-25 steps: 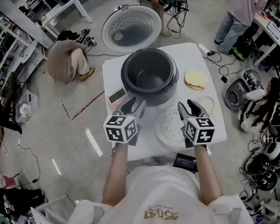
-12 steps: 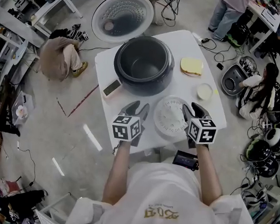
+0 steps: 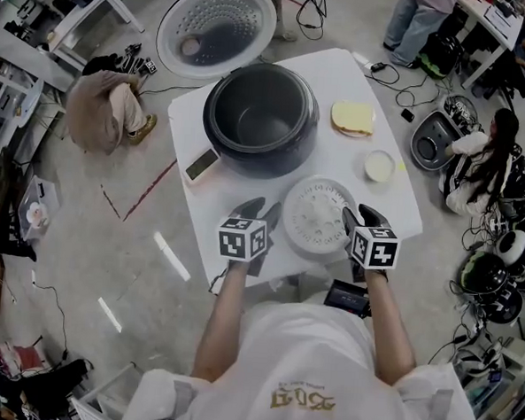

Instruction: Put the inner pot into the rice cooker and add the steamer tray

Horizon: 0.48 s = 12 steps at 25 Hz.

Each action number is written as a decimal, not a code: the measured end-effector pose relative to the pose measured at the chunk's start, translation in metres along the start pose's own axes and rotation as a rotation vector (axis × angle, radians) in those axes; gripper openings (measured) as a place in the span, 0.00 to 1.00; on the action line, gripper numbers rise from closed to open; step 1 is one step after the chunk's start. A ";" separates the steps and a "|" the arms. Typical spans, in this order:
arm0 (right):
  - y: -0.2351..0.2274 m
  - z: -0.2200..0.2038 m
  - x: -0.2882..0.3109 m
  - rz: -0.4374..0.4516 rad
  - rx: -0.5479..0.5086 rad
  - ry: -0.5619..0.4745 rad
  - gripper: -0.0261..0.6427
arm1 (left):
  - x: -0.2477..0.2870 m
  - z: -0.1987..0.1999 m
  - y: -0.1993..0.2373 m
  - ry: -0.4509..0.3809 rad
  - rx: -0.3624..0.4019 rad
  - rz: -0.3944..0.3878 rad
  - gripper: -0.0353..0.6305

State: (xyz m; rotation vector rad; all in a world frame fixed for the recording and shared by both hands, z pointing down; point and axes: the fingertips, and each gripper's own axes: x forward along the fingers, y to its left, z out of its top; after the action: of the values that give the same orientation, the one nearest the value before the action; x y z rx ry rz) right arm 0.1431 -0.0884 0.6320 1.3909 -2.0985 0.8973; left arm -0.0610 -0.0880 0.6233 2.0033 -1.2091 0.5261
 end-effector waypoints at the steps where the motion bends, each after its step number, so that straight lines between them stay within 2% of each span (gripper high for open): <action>1: -0.004 -0.003 0.002 -0.007 0.002 0.008 0.31 | 0.004 -0.003 0.000 0.011 0.001 -0.002 0.35; 12: -0.035 -0.044 0.018 -0.042 0.039 0.111 0.32 | 0.041 -0.039 -0.002 0.113 -0.026 -0.022 0.36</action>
State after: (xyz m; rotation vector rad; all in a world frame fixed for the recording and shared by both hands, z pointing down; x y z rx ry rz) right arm 0.1698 -0.0770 0.6833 1.3676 -1.9720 0.9802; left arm -0.0394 -0.0816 0.6751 1.9363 -1.1185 0.6009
